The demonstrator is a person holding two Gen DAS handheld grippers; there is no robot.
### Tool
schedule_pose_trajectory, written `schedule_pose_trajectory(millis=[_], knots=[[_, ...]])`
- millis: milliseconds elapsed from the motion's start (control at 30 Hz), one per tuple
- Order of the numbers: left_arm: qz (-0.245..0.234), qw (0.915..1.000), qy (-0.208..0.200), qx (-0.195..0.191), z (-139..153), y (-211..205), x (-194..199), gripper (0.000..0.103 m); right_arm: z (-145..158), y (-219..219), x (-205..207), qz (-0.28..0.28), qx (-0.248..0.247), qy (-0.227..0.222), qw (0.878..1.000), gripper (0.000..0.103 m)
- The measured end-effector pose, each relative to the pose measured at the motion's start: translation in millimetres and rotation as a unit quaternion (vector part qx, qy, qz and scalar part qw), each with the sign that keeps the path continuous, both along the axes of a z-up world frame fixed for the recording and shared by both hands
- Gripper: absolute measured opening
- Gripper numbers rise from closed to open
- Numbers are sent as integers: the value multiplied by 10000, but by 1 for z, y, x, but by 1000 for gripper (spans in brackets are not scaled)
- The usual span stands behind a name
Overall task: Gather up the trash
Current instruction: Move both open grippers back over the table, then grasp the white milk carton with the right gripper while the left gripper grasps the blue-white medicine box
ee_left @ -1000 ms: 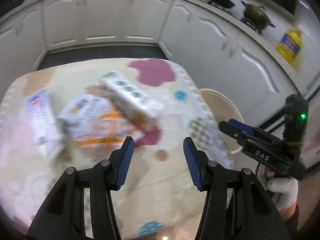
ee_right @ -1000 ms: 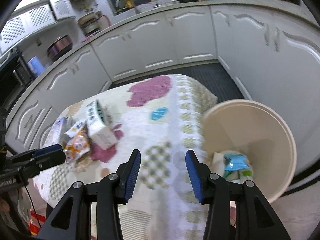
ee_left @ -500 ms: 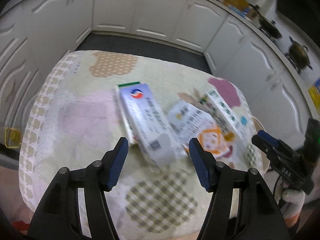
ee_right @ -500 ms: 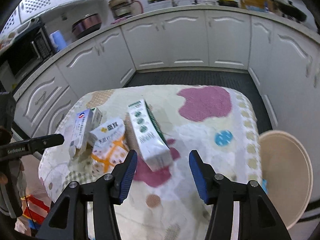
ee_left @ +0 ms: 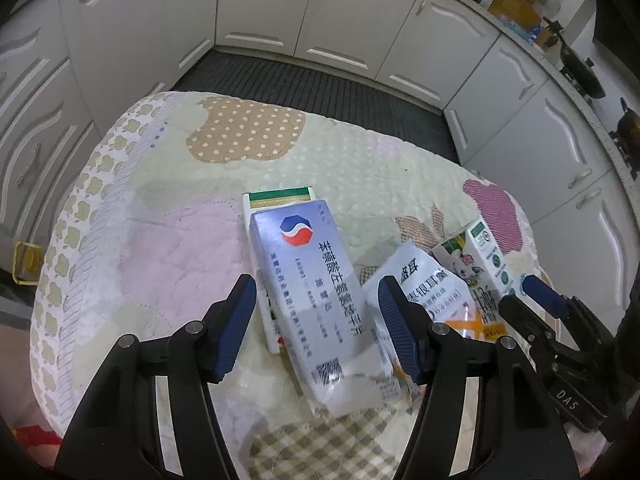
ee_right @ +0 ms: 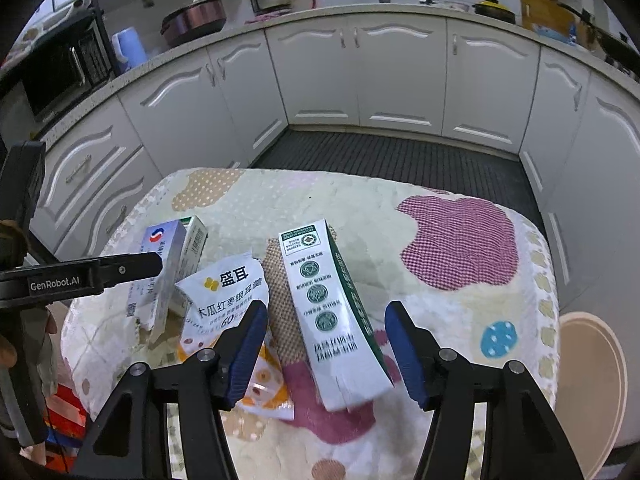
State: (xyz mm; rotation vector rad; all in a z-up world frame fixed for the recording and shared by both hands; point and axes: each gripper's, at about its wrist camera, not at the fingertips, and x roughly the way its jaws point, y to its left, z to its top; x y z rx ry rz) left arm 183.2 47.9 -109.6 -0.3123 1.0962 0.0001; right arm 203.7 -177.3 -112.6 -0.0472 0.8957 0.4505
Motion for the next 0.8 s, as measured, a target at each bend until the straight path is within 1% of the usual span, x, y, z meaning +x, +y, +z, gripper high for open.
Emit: schedule_pose_trajectory(millis=[100,200,233,267,333,400,533,800], knots=[[-1,10000,77,31,-6,-2,4,62,-5,6,8,33,-117,29,9999,59],[-36,9999,80,70,-9,-2,6,62,-9,8,14,-2,-53,61,10000,59],[-53,9999,59,92,-9,-1,7,62,-11,9,15,2,-5,108,9999,56],[-82,9999,34,103,-9,-1,7,61,-13,9,17,18,25,151,9999,47],[-131,9999,-18,80,-9,0,5,55,-19,13,17,63,-21,205,9998,41],[-217,9997,-58,76,-8,1,3,53,-18,14,14,79,-75,120,9999,40],[-351,9992,-174,91,-3,3,-8,50,-10,8,1,50,-17,-15,10000,39],[-570,9974,-441,-93,22,4,-38,47,7,-19,-30,-163,161,-208,9995,38]])
